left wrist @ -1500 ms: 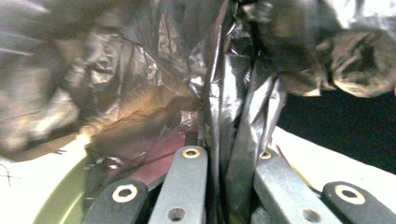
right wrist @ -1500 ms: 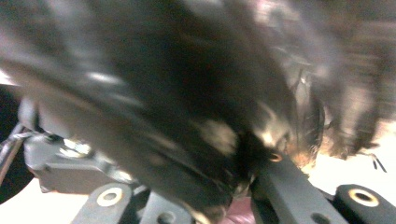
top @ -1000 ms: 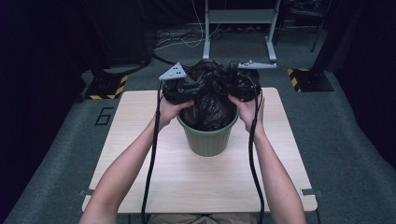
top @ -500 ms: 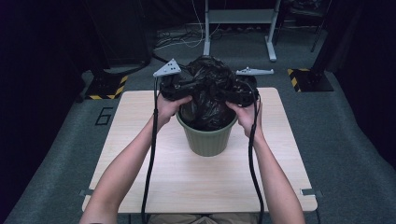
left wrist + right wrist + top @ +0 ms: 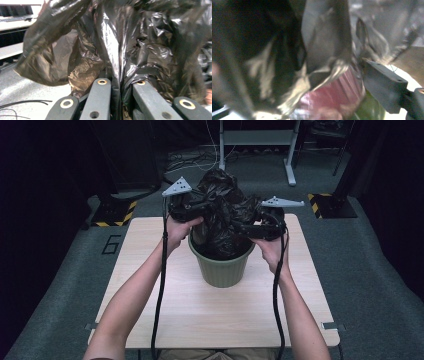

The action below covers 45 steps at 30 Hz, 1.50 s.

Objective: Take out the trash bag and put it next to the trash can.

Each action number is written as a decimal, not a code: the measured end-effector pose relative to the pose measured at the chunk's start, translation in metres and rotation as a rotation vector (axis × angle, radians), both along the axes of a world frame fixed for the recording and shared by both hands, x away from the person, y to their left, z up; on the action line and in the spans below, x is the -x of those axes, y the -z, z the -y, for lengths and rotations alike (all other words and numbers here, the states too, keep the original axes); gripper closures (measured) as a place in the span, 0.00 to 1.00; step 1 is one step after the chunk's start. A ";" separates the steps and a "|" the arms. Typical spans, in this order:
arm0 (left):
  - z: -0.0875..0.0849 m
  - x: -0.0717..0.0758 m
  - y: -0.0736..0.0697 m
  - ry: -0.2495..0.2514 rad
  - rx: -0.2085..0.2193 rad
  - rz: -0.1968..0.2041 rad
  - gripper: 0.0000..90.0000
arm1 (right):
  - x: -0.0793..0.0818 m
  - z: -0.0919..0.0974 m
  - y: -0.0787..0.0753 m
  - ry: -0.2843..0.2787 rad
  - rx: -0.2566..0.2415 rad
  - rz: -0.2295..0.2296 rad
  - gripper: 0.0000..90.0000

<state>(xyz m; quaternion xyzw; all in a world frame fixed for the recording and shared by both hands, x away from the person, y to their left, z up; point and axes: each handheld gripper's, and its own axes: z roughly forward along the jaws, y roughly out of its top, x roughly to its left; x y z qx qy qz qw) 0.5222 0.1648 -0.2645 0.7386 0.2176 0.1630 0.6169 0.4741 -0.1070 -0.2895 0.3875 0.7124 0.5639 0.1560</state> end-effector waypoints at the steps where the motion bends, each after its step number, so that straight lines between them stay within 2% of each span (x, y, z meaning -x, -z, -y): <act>1: -0.001 0.000 0.000 0.000 0.001 0.000 1.00 | 0.003 0.003 0.001 0.003 -0.007 0.002 0.19; 4: -0.002 -0.001 -0.003 -0.004 0.004 -0.001 1.00 | 0.009 0.012 0.002 0.010 -0.015 0.009 0.15; 5: -0.002 -0.001 -0.004 -0.004 0.002 0.000 0.99 | 0.012 0.015 0.003 0.009 -0.007 0.013 0.10; 7: -0.001 0.001 -0.006 -0.003 0.005 0.006 0.99 | 0.015 0.017 0.005 0.027 0.054 -0.001 0.07; 8: 0.000 0.001 -0.007 -0.002 0.003 0.008 1.00 | 0.016 0.019 0.006 0.033 0.051 -0.002 0.07; 10: 0.001 0.001 -0.008 0.002 0.002 0.013 0.99 | 0.019 0.022 0.008 0.047 0.043 0.009 0.19; 11: 0.001 0.002 -0.008 0.003 0.001 0.013 0.99 | 0.021 0.024 0.009 0.070 0.047 0.030 0.28; 12: 0.001 0.002 -0.008 0.003 -0.002 0.013 0.99 | 0.022 0.025 0.010 0.091 0.050 0.045 0.42; 13: 0.001 0.002 -0.008 0.007 -0.005 0.009 0.99 | 0.022 0.027 0.010 0.096 0.046 0.053 0.48; 16: 0.001 0.002 -0.006 0.014 -0.021 0.008 0.99 | 0.022 0.035 0.008 0.109 0.003 0.072 0.63; 19: 0.001 0.001 -0.003 0.016 -0.040 -0.004 0.99 | 0.021 0.042 0.001 0.118 -0.022 0.091 0.82; 21: 0.002 -0.001 -0.001 0.008 -0.050 -0.010 0.99 | 0.019 0.043 -0.007 0.121 -0.025 0.100 0.86; 22: 0.002 -0.001 0.000 0.002 -0.052 -0.009 1.00 | 0.018 0.043 -0.012 0.125 -0.027 0.103 0.84; 23: 0.001 -0.002 0.000 -0.006 -0.051 -0.008 1.00 | 0.017 0.044 -0.016 0.129 -0.032 0.102 0.75; 25: -0.001 -0.005 -0.002 -0.026 -0.045 -0.007 1.00 | 0.018 0.046 -0.022 0.126 -0.050 0.104 0.66; 27: -0.004 -0.008 -0.005 -0.046 -0.046 -0.004 1.00 | 0.021 0.048 -0.024 0.123 -0.056 0.115 0.44; 30: -0.008 -0.013 -0.010 -0.067 -0.046 -0.007 1.00 | 0.030 0.054 -0.020 0.102 -0.065 0.124 0.30; 33: -0.010 -0.015 -0.014 -0.078 -0.046 -0.003 1.00 | 0.037 0.058 -0.012 0.095 -0.052 0.115 0.25; 36: -0.009 -0.014 -0.016 -0.068 -0.044 0.002 1.00 | 0.041 0.061 -0.002 0.100 -0.022 0.098 0.25; 38: -0.007 -0.013 -0.016 -0.051 -0.049 0.004 1.00 | 0.042 0.063 0.004 0.121 -0.001 0.094 0.31; 39: -0.006 -0.012 -0.016 -0.045 -0.047 0.005 1.00 | 0.042 0.064 0.005 0.136 0.007 0.097 0.37; 42: -0.005 -0.011 -0.016 -0.021 -0.045 0.003 1.00 | 0.040 0.066 0.010 0.170 0.026 0.099 0.66; 45: -0.001 -0.008 -0.014 0.038 -0.075 -0.007 1.00 | 0.035 0.069 0.015 0.188 0.020 0.122 0.85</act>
